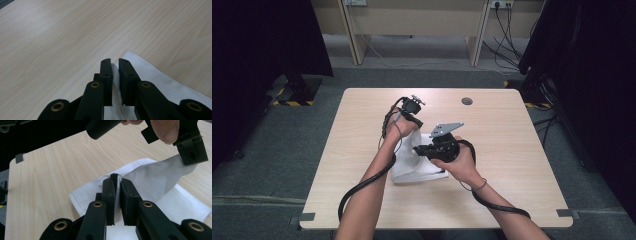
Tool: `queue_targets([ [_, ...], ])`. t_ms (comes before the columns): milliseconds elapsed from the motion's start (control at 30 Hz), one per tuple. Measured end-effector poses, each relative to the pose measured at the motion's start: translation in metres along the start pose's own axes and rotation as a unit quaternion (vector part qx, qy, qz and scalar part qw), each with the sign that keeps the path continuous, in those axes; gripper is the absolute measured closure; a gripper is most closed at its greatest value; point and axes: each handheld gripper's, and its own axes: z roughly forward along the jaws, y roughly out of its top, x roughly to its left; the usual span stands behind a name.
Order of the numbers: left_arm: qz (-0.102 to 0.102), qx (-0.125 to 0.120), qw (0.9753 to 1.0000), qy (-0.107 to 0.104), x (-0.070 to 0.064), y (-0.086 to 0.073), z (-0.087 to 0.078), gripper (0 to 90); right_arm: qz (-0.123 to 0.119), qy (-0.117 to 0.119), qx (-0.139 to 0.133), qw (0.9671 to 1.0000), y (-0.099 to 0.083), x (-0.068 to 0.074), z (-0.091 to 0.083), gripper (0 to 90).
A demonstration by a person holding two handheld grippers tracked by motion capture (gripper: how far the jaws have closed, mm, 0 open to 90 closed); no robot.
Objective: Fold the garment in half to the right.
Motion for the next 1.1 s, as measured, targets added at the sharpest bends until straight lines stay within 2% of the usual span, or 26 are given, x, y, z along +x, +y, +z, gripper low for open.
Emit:
queue_targets([
  [1100, -0.004, 0.006, 0.9999, -0.008, -0.006, -0.003, 0.013, 80.1, 0.010, -0.004, 0.006, 0.9999, -0.016, -0.006, -0.001, 82.6],
])
